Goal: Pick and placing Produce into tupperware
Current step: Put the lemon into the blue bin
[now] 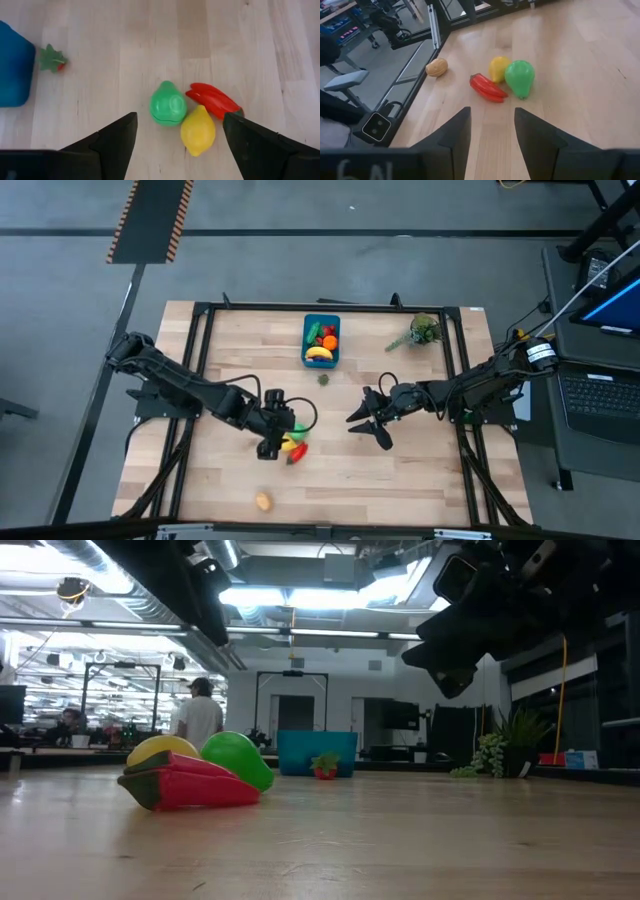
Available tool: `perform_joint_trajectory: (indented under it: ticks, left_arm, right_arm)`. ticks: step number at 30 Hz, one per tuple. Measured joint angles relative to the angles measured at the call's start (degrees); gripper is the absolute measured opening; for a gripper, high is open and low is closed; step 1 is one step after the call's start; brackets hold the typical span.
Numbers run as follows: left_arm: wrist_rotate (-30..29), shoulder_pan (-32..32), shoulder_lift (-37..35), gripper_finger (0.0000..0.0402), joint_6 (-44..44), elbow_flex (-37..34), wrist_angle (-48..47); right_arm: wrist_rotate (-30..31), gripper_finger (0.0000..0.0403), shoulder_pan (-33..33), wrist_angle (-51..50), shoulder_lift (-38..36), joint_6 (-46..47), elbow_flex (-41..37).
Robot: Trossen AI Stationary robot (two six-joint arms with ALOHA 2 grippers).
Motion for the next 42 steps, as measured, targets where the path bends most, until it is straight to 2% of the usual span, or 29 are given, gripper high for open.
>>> perform_joint_trajectory:
  ticks: [6,14,20,42]
  left_arm:
    - [1.37,0.69,0.00,0.0288,-1.28,0.00,0.99]
    - [9.65,1.88,0.00,0.0295,-1.73,0.00,1.99]
    - [6.07,2.20,0.13,0.0296,-1.07,0.00,3.38]
    - [6.49,1.80,1.23,0.0290,-7.71,-0.02,3.43]
  right_arm:
    - [0.00,0.0153,0.00,-0.30,0.00,-0.09,0.00]
    - [0.01,0.0153,0.00,-1.87,0.00,-0.09,0.00]
    - [0.02,0.0153,0.00,-2.02,0.00,-0.10,0.00]
    - [0.02,0.0153,0.02,-2.12,0.00,-0.09,0.00]
